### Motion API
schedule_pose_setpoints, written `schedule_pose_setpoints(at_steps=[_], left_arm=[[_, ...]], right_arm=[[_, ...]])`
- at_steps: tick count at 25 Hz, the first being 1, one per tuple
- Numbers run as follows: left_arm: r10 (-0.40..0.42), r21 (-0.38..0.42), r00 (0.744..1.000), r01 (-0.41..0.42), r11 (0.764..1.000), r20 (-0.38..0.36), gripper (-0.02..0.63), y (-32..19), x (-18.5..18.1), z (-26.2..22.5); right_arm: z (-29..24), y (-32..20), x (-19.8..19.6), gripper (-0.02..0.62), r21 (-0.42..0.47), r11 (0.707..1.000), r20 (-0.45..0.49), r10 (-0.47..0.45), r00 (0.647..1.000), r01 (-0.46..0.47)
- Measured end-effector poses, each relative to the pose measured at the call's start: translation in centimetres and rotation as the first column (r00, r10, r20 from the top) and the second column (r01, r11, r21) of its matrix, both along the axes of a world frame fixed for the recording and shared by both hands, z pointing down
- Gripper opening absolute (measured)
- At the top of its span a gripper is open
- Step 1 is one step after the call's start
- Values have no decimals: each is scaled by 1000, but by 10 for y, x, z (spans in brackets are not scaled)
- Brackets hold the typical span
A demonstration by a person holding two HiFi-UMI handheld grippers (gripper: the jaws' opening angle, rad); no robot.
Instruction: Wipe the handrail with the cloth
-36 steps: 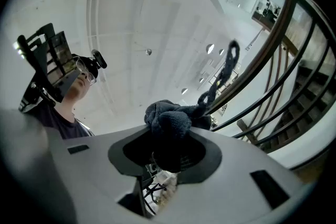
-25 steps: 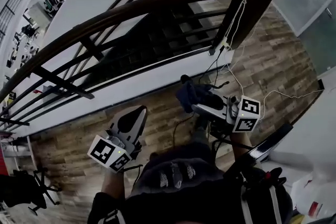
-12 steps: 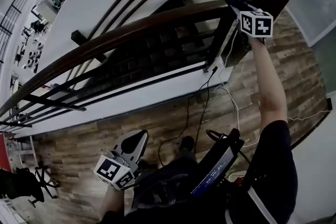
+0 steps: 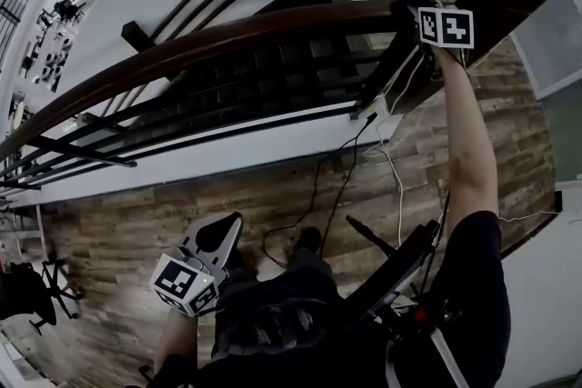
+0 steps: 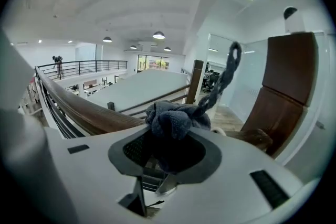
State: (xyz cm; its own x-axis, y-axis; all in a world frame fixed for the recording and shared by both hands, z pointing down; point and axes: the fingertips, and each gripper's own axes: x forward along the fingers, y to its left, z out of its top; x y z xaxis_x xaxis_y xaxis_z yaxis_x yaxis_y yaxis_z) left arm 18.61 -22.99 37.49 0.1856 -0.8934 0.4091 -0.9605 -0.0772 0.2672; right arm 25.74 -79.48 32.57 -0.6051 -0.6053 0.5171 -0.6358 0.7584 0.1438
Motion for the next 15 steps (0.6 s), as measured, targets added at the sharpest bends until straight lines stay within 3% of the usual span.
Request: schedule_pose_setpoints(at_steps=[3, 8, 10, 15], left_arm=[[31, 20, 999, -30, 999, -13, 6, 7, -8, 3], [52, 71, 999, -52, 996, 9, 6, 53, -51, 19], [53, 108, 998, -55, 993, 17, 6, 77, -88, 22], [63, 168, 998, -66, 983, 23, 6, 166, -207, 24]], right_arm=[[0, 38, -38, 109, -10, 998, -11, -60, 998, 60], [14, 133, -138, 109, -28, 985, -40, -169, 985, 168], [17, 174, -184, 109, -60, 981, -27, -186, 982, 185], [21, 297, -323, 109, -53, 971, -96, -239, 966, 234]])
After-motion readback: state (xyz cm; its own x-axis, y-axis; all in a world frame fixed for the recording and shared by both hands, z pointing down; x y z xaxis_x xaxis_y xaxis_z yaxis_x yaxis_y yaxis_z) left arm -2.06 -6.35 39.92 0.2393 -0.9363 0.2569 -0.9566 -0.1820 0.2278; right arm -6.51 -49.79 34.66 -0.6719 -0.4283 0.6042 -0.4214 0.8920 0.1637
